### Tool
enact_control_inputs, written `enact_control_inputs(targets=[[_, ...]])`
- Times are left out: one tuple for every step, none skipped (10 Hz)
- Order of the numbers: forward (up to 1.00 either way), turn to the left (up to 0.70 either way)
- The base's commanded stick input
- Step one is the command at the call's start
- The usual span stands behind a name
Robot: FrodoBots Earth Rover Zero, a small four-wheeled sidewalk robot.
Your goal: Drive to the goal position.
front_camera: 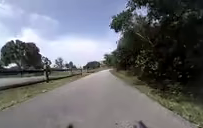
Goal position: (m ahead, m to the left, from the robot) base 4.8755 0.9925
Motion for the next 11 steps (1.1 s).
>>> enact_control_inputs(targets=[[0.7, 0.0], [0.7, 0.0], [0.7, 0.0], [0.7, 0.0], [0.7, 0.0], [0.7, 0.0], [0.7, 0.0], [0.7, 0.0], [0.7, 0.0], [0.7, 0.0], [0.7, 0.0]])
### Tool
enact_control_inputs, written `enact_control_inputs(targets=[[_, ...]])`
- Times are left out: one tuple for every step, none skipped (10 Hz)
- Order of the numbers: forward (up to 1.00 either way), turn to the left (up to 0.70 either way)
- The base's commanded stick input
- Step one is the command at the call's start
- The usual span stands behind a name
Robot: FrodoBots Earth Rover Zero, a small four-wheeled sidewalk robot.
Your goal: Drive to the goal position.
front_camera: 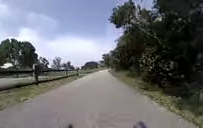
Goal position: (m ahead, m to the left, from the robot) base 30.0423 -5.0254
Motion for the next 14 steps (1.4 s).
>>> enact_control_inputs(targets=[[0.7, 0.0], [0.7, 0.0], [0.7, 0.0], [0.7, 0.0], [0.7, 0.0], [0.7, 0.0], [0.7, 0.0], [0.7, 0.0], [0.7, 0.0], [0.7, 0.0], [0.7, 0.0], [0.7, 0.0], [0.7, 0.0], [0.7, 0.0]])
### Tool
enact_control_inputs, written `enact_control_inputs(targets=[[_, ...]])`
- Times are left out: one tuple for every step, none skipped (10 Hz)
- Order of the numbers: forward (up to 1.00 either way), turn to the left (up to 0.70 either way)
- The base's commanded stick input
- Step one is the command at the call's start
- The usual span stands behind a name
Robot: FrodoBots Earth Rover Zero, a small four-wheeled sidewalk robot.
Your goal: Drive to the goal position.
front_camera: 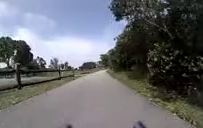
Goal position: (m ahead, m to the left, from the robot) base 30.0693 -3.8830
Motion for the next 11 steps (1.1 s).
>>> enact_control_inputs(targets=[[0.7, 0.0], [0.7, 0.0], [0.7, 0.0], [0.7, 0.0], [0.7, 0.0], [0.7, 0.0], [0.7, 0.0], [0.7, 0.0], [0.7, 0.0], [0.7, 0.0], [0.7, 0.0]])
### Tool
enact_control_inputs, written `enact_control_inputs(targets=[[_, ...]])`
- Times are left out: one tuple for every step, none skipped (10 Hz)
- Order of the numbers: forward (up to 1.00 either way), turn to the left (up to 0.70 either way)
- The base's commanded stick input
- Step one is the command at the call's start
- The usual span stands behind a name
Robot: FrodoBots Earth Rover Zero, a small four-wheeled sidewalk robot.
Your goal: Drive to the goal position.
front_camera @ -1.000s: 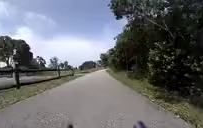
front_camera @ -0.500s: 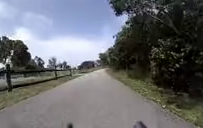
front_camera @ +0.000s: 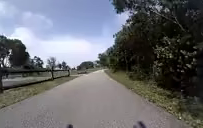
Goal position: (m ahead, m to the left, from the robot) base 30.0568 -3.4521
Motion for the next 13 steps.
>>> enact_control_inputs(targets=[[0.7, 0.0], [0.7, 0.0], [0.7, 0.0], [0.7, 0.0], [0.7, 0.04], [0.7, 0.14], [0.7, 0.14], [0.7, 0.14], [0.7, 0.14], [0.7, 0.14], [0.7, 0.14], [0.7, 0.14], [0.7, 0.05]])
